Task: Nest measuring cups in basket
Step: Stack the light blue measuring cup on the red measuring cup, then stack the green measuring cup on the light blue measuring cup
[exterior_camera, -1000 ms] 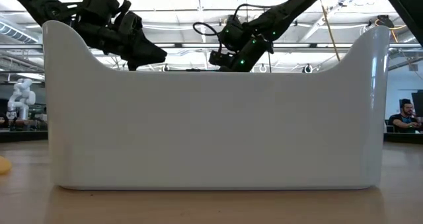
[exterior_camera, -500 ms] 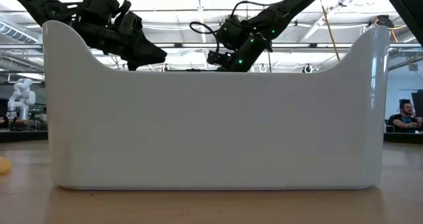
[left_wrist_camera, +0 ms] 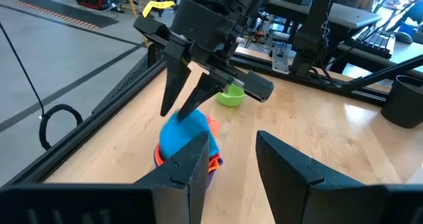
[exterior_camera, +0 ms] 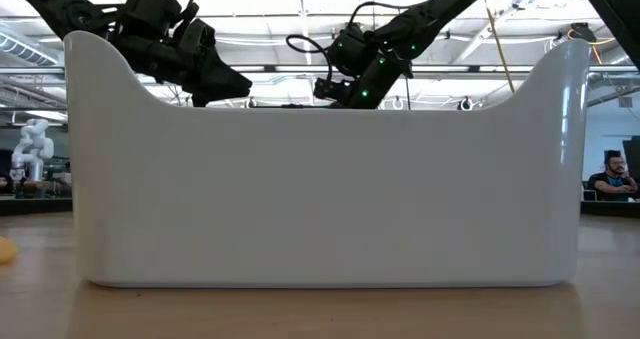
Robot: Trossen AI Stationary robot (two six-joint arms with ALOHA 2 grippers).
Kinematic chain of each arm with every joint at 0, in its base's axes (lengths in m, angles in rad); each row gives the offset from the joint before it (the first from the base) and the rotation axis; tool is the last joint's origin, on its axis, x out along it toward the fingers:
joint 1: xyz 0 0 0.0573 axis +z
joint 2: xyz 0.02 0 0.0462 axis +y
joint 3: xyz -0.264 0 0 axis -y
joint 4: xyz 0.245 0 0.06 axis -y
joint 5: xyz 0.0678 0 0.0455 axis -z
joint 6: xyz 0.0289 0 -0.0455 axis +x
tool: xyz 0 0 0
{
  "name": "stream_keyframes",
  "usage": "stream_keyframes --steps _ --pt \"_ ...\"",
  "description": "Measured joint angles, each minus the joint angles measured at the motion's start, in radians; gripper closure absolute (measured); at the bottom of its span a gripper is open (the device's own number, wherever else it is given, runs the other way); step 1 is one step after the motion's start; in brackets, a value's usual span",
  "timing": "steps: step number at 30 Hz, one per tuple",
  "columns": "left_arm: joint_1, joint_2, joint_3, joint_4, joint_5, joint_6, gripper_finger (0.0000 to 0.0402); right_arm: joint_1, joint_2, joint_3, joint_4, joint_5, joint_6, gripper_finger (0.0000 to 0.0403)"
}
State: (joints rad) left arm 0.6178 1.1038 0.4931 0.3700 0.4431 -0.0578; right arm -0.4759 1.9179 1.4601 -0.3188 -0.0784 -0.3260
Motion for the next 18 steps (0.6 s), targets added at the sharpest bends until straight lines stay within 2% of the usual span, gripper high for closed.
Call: stream_keyframes --steps 5,10,15,18 --pt "0.000 0.000 0.000 0.000 0.000 -0.006 0.0275 0.000 0.000 0.000 0.003 0.000 0.000 0.0292" --pt "-0.011 0.000 0.000 -0.001 0.000 -0.009 0.0275 -0.001 -0.030 -0.001 -0.047 0.023 -0.004 0.0278" --pt "-0.020 0.000 0.000 -0.003 0.002 -0.024 0.0275 -0.002 -0.141 -0.001 -0.283 0.103 0.032 0.0282" --pt "-0.024 0.000 0.000 -0.007 0.001 -0.012 0.0275 -0.002 -0.226 -0.024 -0.440 0.107 0.080 0.0287"
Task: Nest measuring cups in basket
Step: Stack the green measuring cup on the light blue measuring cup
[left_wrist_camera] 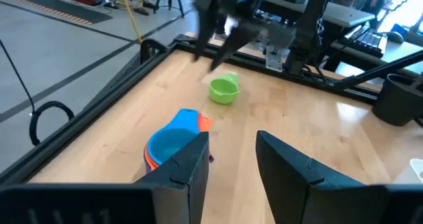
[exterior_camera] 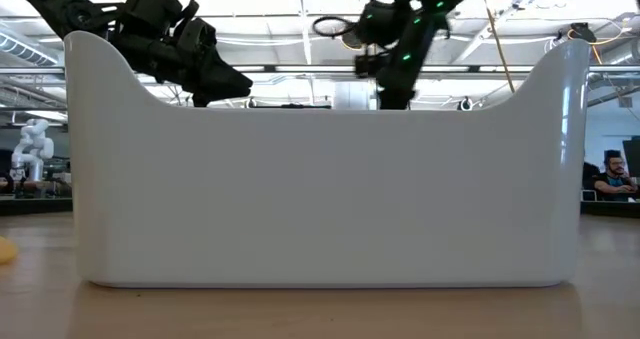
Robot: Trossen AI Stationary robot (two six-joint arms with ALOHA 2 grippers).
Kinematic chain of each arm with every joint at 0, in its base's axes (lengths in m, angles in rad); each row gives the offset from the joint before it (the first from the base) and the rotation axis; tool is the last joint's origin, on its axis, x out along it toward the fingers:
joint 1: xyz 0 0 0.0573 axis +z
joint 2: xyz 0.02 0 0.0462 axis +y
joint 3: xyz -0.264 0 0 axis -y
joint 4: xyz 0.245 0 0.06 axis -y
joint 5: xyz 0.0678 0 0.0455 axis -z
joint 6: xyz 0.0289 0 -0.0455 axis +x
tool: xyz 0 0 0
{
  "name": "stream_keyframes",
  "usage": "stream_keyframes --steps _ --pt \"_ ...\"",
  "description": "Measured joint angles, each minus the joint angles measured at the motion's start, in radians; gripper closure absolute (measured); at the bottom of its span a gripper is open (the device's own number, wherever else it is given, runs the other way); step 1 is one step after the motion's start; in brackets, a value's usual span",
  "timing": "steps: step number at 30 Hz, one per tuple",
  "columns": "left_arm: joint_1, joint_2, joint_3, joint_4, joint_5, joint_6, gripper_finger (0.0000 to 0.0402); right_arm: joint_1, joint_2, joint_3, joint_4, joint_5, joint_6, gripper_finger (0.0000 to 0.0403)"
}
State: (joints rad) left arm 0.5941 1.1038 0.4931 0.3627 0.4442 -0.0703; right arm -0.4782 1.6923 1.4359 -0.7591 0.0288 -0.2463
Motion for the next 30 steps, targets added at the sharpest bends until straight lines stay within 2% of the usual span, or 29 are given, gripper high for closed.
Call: stream_keyframes --steps 3,8,12,21,26,30 --pt "-0.001 0.000 0.000 0.001 0.000 0.009 0.0275 0.000 -0.105 -0.100 -0.031 -0.002 0.021 0.0288" --pt "-0.005 0.000 0.000 0.009 0.000 0.009 0.0275 -0.067 -0.271 -0.332 0.034 -0.017 0.059 0.0284" --pt "-0.016 0.000 0.000 0.012 0.000 0.017 0.0275 -0.140 -0.344 -0.463 0.039 -0.091 0.109 0.0280" --pt "-0.040 0.000 0.000 0.113 -0.001 0.023 0.0275 -0.185 -0.336 -0.571 0.096 -0.107 0.157 0.0277" --pt "-0.040 0.000 0.000 0.129 -0.002 0.036 0.0275 -0.197 -0.309 -0.581 0.157 -0.026 0.163 0.0277" --pt "-0.040 0.000 0.000 0.129 -0.002 0.039 0.0275 -0.230 -0.297 -0.582 0.179 -0.031 0.182 0.0277"
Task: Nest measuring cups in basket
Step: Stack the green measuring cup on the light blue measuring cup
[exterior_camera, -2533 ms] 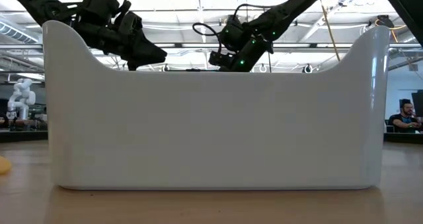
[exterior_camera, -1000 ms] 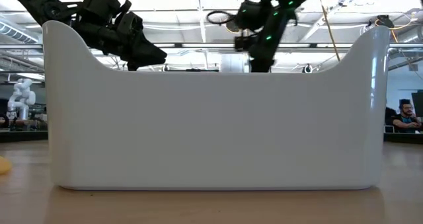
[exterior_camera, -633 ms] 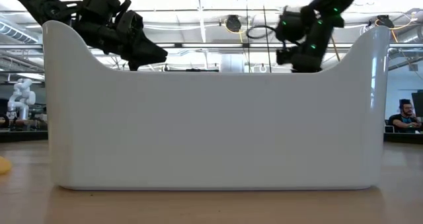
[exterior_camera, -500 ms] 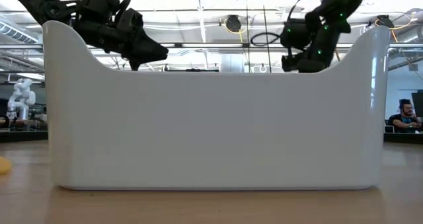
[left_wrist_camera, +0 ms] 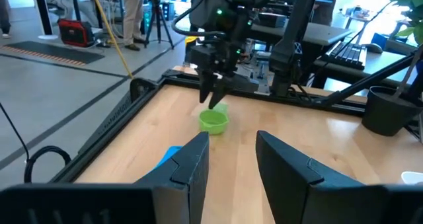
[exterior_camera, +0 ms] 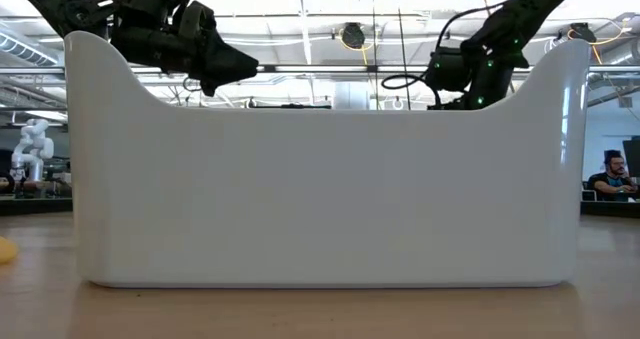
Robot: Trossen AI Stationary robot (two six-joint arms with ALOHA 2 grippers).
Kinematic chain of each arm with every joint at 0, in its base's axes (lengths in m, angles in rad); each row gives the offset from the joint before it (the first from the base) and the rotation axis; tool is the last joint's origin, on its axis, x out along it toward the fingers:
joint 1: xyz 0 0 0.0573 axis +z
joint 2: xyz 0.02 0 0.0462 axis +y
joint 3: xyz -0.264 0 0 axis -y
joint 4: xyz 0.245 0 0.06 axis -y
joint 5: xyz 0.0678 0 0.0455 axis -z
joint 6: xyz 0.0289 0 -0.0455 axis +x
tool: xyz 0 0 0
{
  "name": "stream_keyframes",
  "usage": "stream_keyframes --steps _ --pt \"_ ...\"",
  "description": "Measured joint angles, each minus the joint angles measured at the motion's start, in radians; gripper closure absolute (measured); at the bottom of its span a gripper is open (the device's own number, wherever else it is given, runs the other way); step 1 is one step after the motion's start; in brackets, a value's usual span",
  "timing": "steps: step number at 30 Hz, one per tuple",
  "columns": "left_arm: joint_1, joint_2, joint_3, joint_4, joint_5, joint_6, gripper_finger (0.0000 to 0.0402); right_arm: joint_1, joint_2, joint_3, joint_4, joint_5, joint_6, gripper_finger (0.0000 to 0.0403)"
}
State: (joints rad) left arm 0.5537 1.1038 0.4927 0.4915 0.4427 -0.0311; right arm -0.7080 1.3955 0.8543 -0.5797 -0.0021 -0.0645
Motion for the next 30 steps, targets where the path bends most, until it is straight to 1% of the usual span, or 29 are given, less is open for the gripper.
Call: stream_keyframes --steps 2,6,9,13,17,22,23,30 --pt "0.000 0.000 0.000 0.000 0.000 0.000 0.0275 -0.015 0.011 0.000 -0.003 -0.005 0.003 0.0277" --pt "0.000 0.000 0.000 0.000 0.000 0.001 0.0275 -0.042 0.039 0.000 0.012 -0.054 -0.008 0.0277" --pt "0.000 0.000 0.000 -0.001 0.000 0.002 0.0275 -0.049 0.071 0.000 0.017 -0.072 -0.010 0.0277" --pt "0.000 0.000 0.000 -0.003 0.000 0.002 0.0275 -0.052 0.111 0.000 0.031 -0.074 -0.009 0.0284" --pt "0.000 0.000 0.000 -0.015 0.000 0.002 0.0275 -0.052 0.125 0.000 0.030 -0.074 -0.038 0.0315" --pt "0.000 0.000 0.000 -0.025 0.000 0.004 0.0275 -0.048 0.117 0.000 0.030 -0.074 -0.060 0.0384" --pt "0.000 0.000 0.000 -0.025 0.000 0.004 0.0275 -0.048 0.114 0.000 0.031 -0.074 -0.061 0.0392" --pt "0.000 0.000 0.000 -0.025 -0.009 0.010 0.0275 -0.030 0.071 0.000 0.049 -0.077 -0.039 0.0399"
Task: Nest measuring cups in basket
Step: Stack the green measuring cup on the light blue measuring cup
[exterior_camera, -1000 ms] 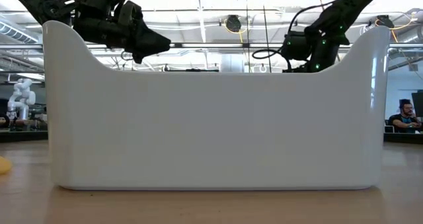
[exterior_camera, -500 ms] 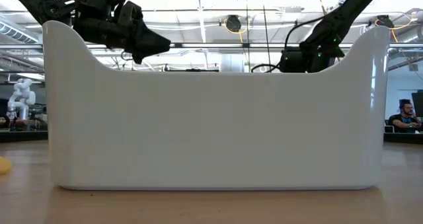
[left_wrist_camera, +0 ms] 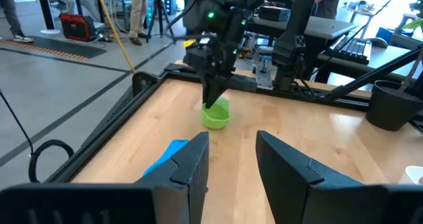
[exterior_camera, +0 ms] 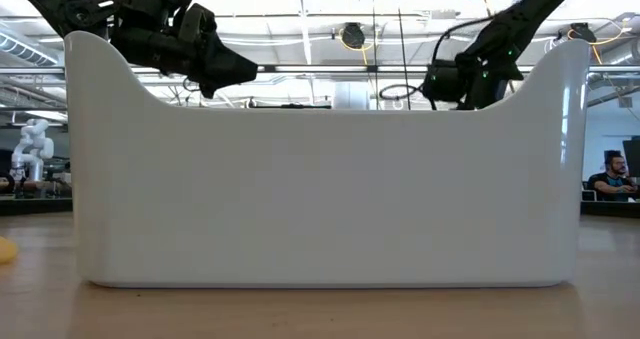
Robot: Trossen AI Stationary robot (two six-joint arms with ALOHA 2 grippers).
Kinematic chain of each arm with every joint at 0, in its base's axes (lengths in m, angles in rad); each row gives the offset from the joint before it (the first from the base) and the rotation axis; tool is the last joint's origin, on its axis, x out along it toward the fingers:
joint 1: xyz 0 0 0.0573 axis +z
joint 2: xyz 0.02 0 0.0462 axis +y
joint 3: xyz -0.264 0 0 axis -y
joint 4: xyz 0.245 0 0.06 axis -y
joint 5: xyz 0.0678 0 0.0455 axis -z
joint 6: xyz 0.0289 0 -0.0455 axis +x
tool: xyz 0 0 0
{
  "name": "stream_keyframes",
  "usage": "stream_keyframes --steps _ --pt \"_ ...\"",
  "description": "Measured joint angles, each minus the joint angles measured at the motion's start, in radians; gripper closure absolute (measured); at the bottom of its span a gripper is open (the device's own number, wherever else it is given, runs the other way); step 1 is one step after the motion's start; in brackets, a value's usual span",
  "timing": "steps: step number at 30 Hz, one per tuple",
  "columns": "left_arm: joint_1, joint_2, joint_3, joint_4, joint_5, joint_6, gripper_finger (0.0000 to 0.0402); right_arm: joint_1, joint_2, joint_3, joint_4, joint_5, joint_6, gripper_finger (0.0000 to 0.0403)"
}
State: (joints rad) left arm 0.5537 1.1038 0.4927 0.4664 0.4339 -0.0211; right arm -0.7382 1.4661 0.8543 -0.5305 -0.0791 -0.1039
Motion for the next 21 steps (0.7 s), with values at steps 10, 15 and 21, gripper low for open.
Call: stream_keyframes --steps 10,15,21 --pt "0.000 0.000 0.000 0.007 -0.050 -0.010 0.0275 0.066 -0.067 0.108 0.106 -0.004 0.083 0.0402" --pt "0.000 0.000 0.000 0.006 -0.050 -0.017 0.0275 0.092 -0.067 0.170 0.226 -0.005 0.100 0.0402" --pt "0.010 0.000 0.000 0.019 -0.052 -0.039 0.0275 0.099 -0.066 0.178 0.346 -0.053 0.118 0.0402"
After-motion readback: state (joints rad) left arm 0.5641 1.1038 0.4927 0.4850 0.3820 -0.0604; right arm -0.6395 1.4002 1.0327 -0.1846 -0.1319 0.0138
